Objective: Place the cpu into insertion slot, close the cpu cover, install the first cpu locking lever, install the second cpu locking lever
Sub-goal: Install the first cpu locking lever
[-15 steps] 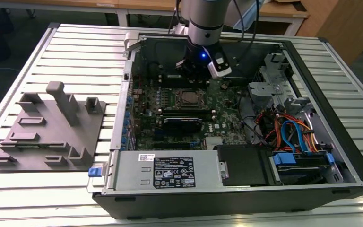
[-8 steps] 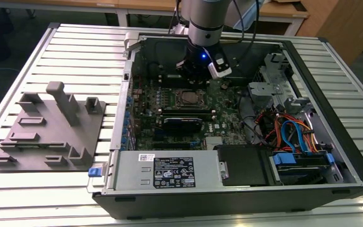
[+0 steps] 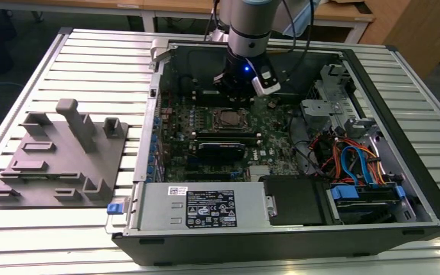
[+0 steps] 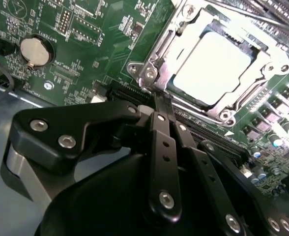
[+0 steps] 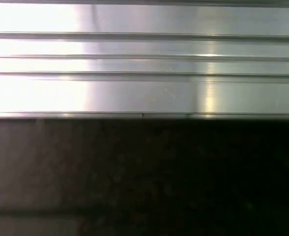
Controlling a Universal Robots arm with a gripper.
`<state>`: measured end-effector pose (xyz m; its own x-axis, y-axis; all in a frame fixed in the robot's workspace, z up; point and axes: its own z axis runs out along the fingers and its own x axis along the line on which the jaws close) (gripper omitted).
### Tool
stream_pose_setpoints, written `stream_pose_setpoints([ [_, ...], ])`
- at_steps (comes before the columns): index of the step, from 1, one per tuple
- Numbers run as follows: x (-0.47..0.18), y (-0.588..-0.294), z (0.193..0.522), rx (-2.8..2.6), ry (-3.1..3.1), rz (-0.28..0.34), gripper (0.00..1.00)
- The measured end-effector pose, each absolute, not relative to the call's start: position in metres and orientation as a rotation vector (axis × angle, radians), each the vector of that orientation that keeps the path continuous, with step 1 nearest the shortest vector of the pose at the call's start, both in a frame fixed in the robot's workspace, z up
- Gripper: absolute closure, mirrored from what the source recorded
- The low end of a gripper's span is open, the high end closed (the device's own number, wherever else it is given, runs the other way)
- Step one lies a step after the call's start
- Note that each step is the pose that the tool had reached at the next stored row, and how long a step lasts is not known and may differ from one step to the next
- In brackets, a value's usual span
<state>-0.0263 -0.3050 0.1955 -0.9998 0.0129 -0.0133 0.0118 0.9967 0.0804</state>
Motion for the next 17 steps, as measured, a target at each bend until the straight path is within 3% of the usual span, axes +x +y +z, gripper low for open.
stream_pose_setpoints([
  [17, -0.0263, -0.3101, 0.2037, 0.019, 3.126, 0.112, 0.89],
])
